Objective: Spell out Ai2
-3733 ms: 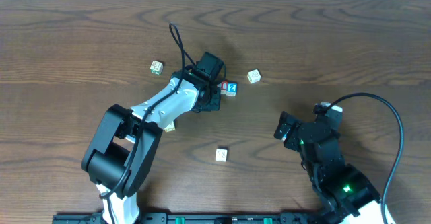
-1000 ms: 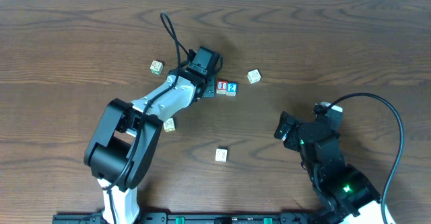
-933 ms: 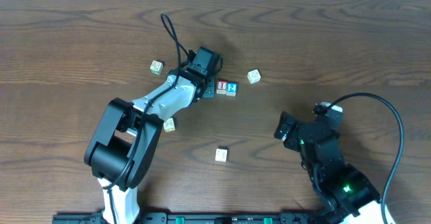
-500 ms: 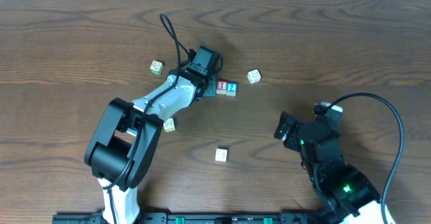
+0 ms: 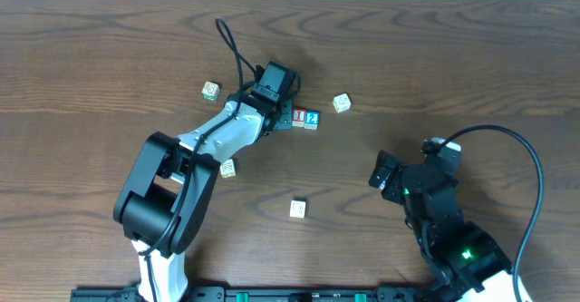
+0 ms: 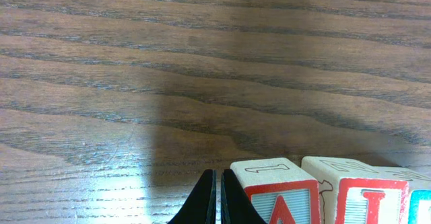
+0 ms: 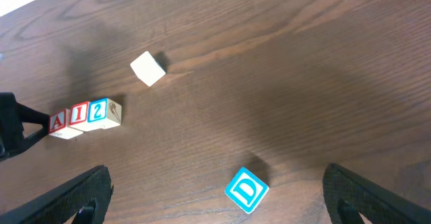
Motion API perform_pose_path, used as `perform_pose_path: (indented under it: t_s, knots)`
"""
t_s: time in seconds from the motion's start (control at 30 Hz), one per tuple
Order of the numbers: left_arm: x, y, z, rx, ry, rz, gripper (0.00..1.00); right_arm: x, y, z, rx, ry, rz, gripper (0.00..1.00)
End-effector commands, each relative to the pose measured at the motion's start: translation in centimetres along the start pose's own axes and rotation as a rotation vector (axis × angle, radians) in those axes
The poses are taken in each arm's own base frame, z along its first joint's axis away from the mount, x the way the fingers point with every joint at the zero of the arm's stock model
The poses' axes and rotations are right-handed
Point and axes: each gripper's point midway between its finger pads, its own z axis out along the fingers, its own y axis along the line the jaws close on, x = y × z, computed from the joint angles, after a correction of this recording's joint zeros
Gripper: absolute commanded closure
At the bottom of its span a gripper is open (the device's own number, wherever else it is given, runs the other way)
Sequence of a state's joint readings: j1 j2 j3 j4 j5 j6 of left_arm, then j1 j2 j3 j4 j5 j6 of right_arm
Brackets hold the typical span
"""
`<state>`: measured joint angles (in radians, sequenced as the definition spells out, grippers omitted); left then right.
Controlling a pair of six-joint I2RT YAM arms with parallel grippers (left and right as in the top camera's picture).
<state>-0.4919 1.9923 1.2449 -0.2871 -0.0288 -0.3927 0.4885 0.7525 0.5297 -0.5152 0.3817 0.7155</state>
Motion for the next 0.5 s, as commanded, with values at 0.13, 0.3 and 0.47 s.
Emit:
perform_pose_path:
  t_s: [0.13,0.3,0.47]
  knots:
    - [-0.94,-0.40,0.04,0.013,-0.020,0.000,0.94,0.06,0.03,-0.04,0.002,-0.003,0.003,0.01]
    - [-1.04,-0.44,0.04,0.015,-0.024,-0.001,0.94,0.06,0.04,-0.04,0.001,-0.003,0.003,0.01]
    - [-1.27,-0.57,0.03,0.020,-0.034,-0.001,0.94,0.06,0.04,-0.04,0.001,-0.003,0.003,0.01]
